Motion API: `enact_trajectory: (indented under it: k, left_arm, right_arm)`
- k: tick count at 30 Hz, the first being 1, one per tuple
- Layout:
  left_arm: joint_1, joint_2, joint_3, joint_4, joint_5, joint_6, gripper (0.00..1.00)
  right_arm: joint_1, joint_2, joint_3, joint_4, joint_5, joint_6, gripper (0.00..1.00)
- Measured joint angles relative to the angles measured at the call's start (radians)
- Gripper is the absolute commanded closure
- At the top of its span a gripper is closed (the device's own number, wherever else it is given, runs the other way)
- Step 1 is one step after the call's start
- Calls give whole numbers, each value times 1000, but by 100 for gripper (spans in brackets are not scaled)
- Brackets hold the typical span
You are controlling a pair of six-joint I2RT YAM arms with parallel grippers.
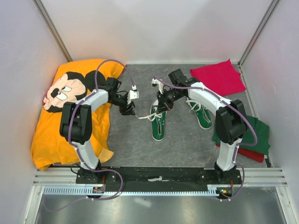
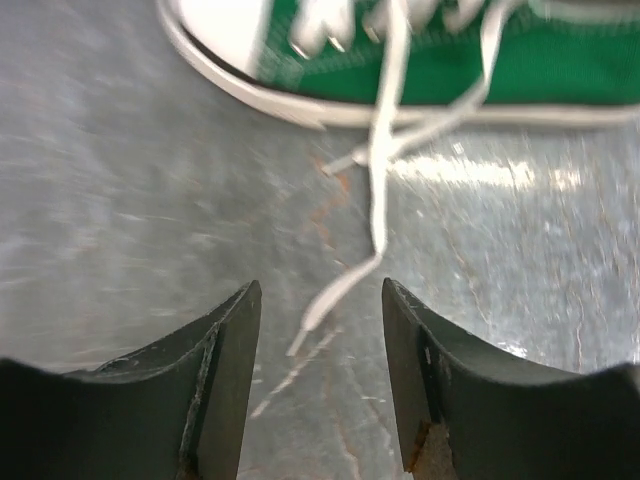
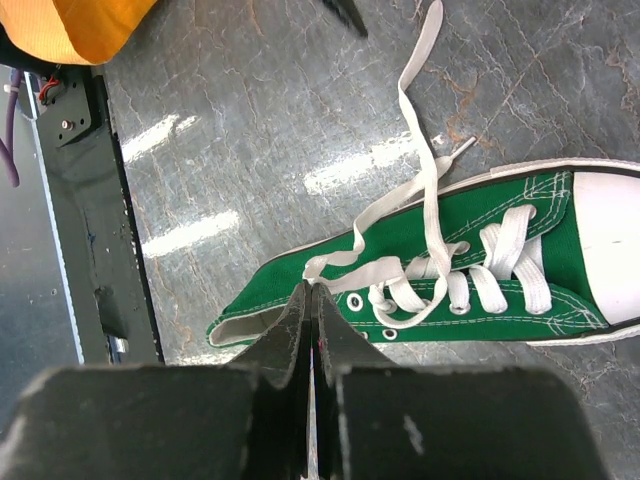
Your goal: Tie the shoes
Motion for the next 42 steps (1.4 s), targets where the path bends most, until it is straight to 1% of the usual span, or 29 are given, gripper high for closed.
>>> enact_trajectory:
  k: [4,8,10,11,12,13,15,19,22,25,28,32,37,40,42]
  left_arm:
    - [-28,67,0,-62,-66,77,41]
    - [-74,94,0,-79,-125,129,43]
    - [-95,103,0,-77,-153,145,53]
    - [-105,106,0,-76,-164,150,59]
    - [-114,107,-1,-72,-180,158,76]
    - [-121,107,-3,-68,-198,165,86]
    - [-127,103,-13,-64,-214,170,98]
    - [-110,59,-66,-26,-225,167,98]
    - [-62,-9,-98,-29,-219,156,98]
    - [-24,-110,-98,-67,-184,152,98]
    - [-21,-215,-89,-146,-130,151,98]
    - [-39,-299,-83,-264,-83,152,98]
    - [-79,-313,-83,-382,-27,152,98]
    - [-164,-321,-79,-386,30,97,98]
    - [-238,-323,-75,-338,66,19,98]
  right_arm:
    - [0,0,0,6,9,8,100]
    - [0,0,-1,18,22,14,100]
    - [0,0,-1,23,27,17,100]
    - [0,0,-2,25,28,17,100]
    - [0,0,-3,28,31,18,100]
    - [0,0,-6,31,34,20,100]
    - [0,0,-15,39,42,24,100]
    - [0,-1,-38,57,62,29,100]
    - [0,-6,-61,79,84,42,100]
    - [0,-17,-78,104,114,59,100]
    - [0,-33,-86,135,150,82,100]
    - [0,-55,-90,188,179,120,100]
    - [0,-68,-91,234,189,151,100]
    - [0,-68,-92,240,189,156,100]
    - [0,-68,-92,240,186,156,100]
